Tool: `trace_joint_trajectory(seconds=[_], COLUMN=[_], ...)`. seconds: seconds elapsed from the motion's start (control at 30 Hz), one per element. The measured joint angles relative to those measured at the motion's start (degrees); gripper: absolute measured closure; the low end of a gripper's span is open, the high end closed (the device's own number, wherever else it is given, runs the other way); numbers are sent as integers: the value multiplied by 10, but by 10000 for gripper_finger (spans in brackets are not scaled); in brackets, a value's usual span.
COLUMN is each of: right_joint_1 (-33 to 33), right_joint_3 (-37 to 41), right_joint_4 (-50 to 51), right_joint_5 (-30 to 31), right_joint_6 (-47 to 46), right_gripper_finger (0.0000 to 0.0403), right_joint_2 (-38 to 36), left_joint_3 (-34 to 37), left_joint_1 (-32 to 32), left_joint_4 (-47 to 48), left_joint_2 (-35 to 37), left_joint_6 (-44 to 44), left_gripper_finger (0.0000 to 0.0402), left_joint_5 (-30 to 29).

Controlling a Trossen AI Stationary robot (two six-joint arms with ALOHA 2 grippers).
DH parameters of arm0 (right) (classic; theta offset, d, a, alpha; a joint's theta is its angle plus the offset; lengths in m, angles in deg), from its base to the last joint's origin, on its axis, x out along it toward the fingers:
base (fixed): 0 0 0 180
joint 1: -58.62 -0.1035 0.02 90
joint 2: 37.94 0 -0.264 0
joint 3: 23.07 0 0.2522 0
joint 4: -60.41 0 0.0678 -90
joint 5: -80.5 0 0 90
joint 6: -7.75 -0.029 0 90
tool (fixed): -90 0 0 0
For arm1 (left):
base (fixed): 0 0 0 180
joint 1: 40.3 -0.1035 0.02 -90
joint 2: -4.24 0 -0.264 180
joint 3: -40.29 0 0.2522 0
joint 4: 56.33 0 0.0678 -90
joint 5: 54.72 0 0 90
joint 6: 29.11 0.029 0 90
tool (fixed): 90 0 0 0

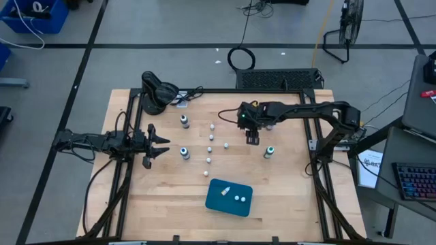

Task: Pick & Place food coloring
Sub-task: Put the small yellow coloring bottle into the blue bin

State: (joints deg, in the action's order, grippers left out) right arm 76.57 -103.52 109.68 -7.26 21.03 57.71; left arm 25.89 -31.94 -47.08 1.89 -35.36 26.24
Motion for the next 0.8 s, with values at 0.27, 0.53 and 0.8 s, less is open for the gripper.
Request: trace_joint_trajectory(seconds=[0.27,0.53,0.8], right_joint_1=[8,9,16], right_joint_3=[1,1,1], right_joint_4=[-10,-25,-32], right_joint_5=[-8,-8,-8], right_joint_6=[26,40,41], right_gripper_finger=[206,206,206], right_joint_2=[61,86,92], left_joint_3=[0,0,0], left_joint_1=[0,0,0], left_joint_4=[0,0,0], left_joint_2=[0,0,0], left_joint_6=[0,0,0], left_gripper_finger=[249,249,249], left_joint_5=[0,0,0])
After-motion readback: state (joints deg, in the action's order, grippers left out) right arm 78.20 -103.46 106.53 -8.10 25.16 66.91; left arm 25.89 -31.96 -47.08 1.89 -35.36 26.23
